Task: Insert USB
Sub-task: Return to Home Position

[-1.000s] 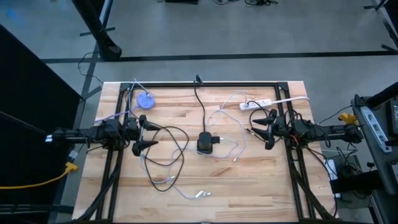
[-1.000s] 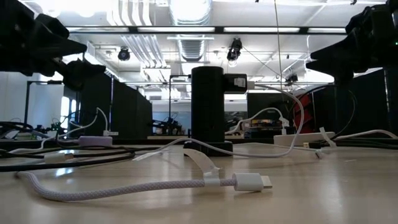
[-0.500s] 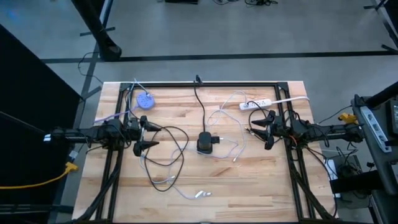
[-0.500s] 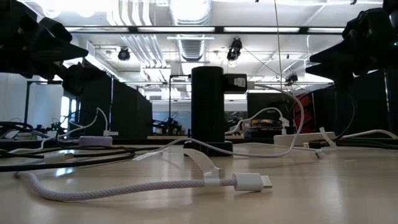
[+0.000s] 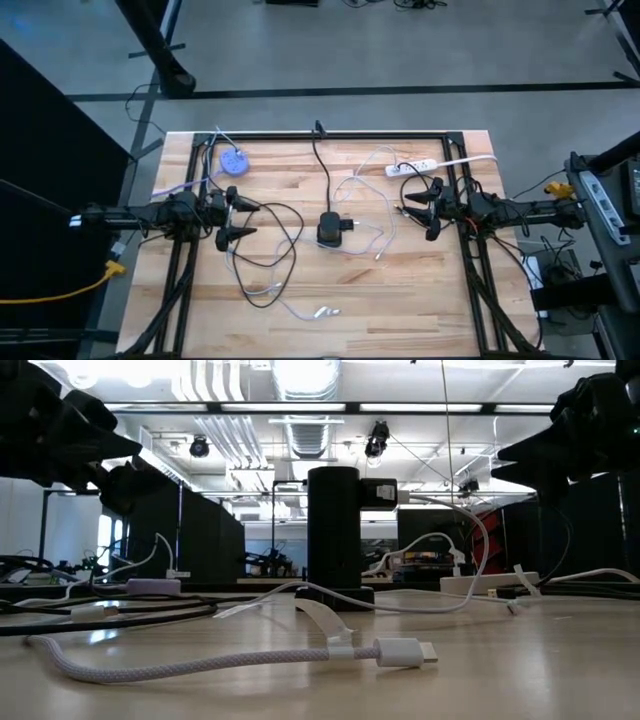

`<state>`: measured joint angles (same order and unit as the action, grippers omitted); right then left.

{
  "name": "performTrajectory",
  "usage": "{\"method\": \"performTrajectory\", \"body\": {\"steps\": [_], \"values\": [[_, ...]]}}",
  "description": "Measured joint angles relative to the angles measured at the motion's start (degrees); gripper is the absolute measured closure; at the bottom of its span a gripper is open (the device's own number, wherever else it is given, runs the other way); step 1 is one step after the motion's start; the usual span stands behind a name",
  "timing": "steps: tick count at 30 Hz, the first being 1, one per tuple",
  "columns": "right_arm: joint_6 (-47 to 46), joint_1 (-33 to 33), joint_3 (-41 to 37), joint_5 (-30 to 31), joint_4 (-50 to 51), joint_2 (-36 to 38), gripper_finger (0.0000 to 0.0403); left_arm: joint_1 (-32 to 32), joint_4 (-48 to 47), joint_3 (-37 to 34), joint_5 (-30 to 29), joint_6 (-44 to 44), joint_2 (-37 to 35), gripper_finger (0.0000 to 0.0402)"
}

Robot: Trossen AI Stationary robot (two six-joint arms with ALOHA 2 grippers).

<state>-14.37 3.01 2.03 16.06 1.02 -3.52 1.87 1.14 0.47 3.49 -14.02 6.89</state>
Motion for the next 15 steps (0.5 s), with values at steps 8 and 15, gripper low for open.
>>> {"method": "performTrajectory", "body": {"steps": [8, 15], "values": [[0.0, 0.0, 0.0, 0.0, 0.0, 0.0, 0.0219, 0.0, 0.0, 0.0, 0.0, 0.0, 0.5, 0.0089], [0.0, 0.0, 0.0, 0.0, 0.0, 0.0, 0.0219, 0.0, 0.0, 0.0, 0.0, 0.0, 1.2, 0.0089]]}}
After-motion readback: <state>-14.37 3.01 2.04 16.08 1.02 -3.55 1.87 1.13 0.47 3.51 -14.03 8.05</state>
